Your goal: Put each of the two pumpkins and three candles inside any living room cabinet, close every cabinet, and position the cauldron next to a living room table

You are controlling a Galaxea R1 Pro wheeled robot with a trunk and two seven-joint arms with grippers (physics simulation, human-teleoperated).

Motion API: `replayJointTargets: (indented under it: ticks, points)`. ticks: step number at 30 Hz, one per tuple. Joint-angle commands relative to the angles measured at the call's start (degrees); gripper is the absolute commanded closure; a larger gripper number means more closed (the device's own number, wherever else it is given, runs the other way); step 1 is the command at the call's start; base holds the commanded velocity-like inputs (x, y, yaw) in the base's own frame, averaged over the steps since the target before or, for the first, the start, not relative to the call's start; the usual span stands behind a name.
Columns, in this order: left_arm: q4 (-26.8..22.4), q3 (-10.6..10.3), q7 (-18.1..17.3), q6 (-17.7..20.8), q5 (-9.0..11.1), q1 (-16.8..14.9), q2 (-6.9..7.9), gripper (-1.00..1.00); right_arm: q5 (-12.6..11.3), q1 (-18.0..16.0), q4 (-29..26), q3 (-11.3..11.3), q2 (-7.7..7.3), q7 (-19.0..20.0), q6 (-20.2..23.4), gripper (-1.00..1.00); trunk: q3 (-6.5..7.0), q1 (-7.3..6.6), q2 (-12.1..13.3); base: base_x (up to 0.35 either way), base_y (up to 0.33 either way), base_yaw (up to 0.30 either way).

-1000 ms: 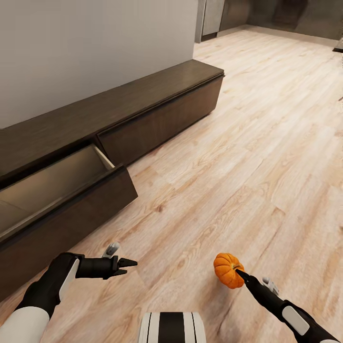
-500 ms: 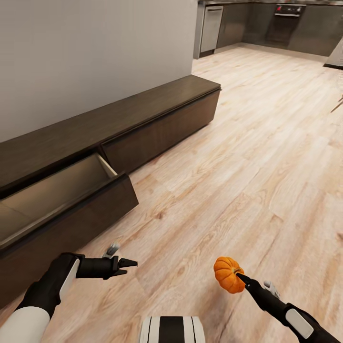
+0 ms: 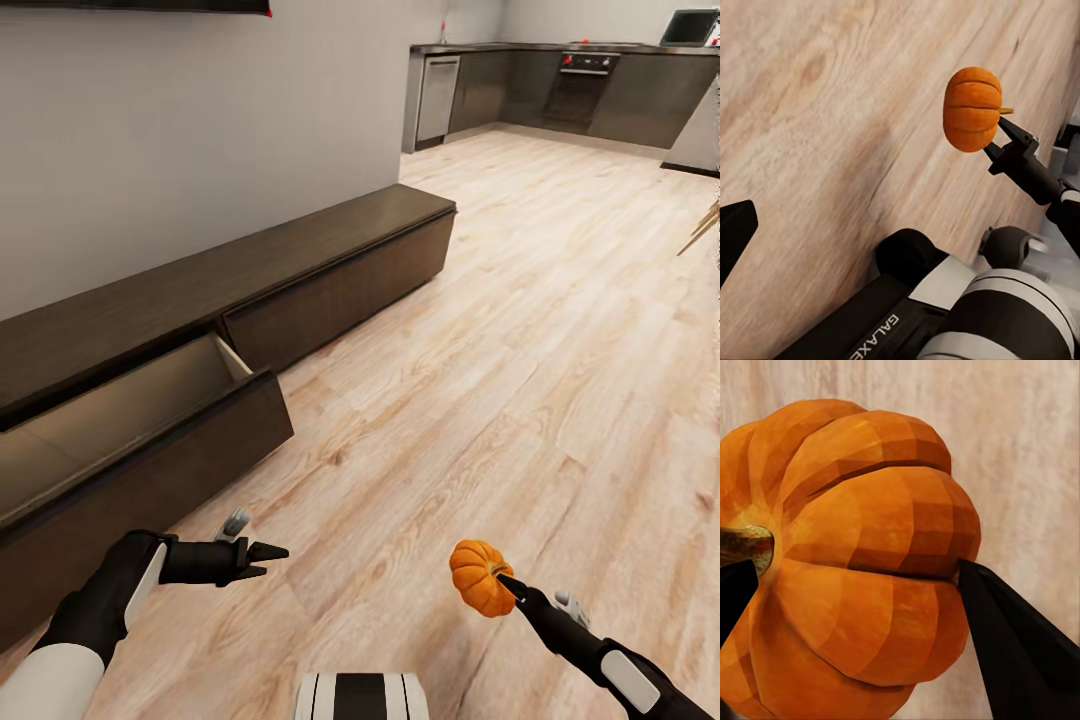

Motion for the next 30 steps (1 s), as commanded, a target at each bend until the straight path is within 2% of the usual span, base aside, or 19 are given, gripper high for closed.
replayJointTargets:
  ticks: [1,9,30]
  points:
    - [0.00,0.00,0.00,-0.01,-0.02,0.00,0.00,-1.00,-0.03,0.00,0.02,0.00,0.00,0.20,-0.01,1.00,0.23,-0.02,0.02,-0.013,0.000,0.000]
    - [0.00,0.00,0.00,-0.01,-0.02,0.00,0.01,-1.00,0.03,0.00,-0.03,0.06,0.08,0.07,-0.05,1.00,2.00,-0.23,0.12,-0.156,0.000,0.067]
    - [0.00,0.00,0.08,-0.01,-0.02,0.00,-0.08,-1.00,0.13,0.00,0.02,0.07,0.17,-0.27,-0.05,1.00,6.65,-0.77,0.40,-0.310,0.000,0.283]
